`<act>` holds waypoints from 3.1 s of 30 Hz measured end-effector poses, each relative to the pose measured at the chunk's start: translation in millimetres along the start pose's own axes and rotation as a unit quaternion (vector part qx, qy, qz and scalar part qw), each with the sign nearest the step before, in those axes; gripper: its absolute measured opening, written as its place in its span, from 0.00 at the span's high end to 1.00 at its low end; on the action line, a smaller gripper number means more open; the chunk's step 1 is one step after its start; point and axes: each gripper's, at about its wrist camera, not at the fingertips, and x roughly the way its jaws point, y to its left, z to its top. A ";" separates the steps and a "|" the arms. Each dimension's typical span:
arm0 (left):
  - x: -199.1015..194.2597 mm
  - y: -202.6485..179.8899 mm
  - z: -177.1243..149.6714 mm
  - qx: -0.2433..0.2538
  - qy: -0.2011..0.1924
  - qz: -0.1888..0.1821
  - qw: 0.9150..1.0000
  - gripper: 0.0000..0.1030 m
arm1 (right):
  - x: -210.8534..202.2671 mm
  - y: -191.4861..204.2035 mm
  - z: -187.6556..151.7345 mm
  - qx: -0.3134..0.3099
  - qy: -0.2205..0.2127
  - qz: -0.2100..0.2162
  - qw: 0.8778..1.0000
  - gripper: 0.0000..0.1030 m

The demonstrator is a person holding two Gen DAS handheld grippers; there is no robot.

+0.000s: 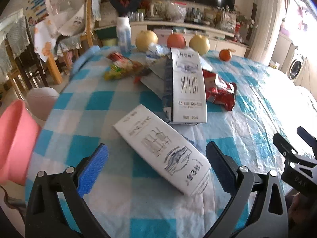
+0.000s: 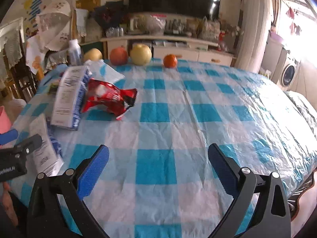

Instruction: Collect trash

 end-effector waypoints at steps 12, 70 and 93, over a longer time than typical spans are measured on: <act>-53.1 20.5 -9.6 -0.014 -0.063 0.019 0.998 0.04 | -57.8 5.8 -14.9 -0.004 -0.085 0.005 0.996 0.04; -67.4 20.2 -23.8 0.019 -0.100 0.035 0.994 0.04 | -46.0 3.7 -19.2 0.002 -0.041 0.074 0.996 0.04; 10.2 7.3 -8.5 -0.101 0.033 -0.022 0.994 0.05 | 47.6 -10.6 29.5 0.082 0.038 0.170 0.981 0.04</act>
